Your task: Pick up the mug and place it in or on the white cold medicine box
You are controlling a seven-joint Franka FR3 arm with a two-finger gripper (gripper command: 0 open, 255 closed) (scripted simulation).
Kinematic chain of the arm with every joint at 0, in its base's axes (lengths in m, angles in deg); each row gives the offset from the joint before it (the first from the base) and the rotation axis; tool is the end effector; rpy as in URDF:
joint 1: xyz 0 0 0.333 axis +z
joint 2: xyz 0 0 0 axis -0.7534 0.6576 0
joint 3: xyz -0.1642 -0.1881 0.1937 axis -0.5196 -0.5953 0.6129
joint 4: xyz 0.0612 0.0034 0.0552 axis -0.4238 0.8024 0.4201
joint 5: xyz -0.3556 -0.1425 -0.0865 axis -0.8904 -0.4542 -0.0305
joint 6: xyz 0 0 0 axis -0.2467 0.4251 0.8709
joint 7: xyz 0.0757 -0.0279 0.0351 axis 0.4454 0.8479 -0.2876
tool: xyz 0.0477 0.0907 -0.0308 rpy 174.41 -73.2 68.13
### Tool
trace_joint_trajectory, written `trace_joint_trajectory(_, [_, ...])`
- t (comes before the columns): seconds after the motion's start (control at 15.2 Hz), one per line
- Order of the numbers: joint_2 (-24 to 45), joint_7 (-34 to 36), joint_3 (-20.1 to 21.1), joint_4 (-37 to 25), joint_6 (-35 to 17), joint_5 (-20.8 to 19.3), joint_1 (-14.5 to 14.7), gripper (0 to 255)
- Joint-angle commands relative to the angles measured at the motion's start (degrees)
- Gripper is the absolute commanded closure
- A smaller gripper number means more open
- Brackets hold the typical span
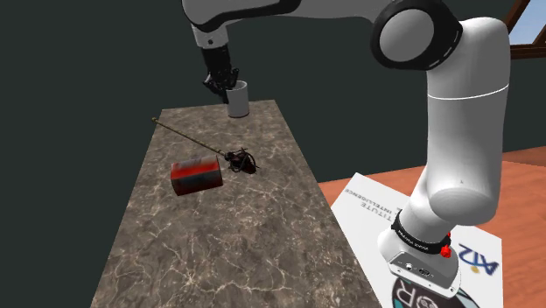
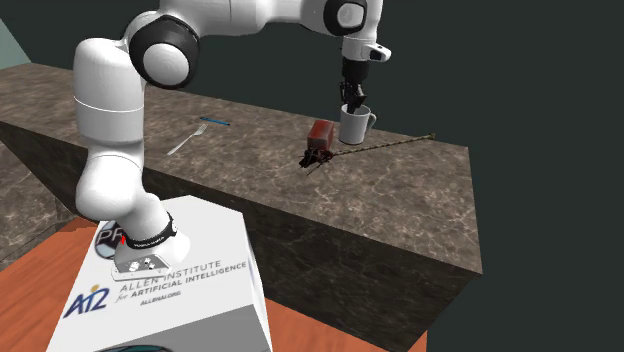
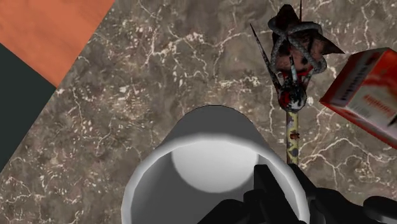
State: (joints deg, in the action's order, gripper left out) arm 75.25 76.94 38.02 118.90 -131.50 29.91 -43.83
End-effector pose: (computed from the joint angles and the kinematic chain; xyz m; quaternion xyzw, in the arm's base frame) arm 0.6604 0.1043 0.5093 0.9984 0.0108 -0.0401 0.0383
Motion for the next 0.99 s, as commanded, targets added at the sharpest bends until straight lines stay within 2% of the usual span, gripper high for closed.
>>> trace_joint_trajectory(0.0, [0.94, 2.49, 0.73, -1.62, 0.83, -0.17, 1.82, 255])
trace_joint_trajectory(0.33, [4.49, 8.14, 2.33, -7.76, 3.83, -0.70, 6.45, 255])
trace_joint_trajectory(0.59, [9.05, 12.41, 3.32, -15.54, 7.33, -1.33, 10.56, 255])
trace_joint_trajectory(0.79, [14.21, 15.34, 3.79, -24.46, 11.25, -2.01, 14.07, 255])
trace_joint_trajectory(0.92, [19.95, 17.00, 3.80, -34.62, 15.71, -2.65, 17.02, 255])
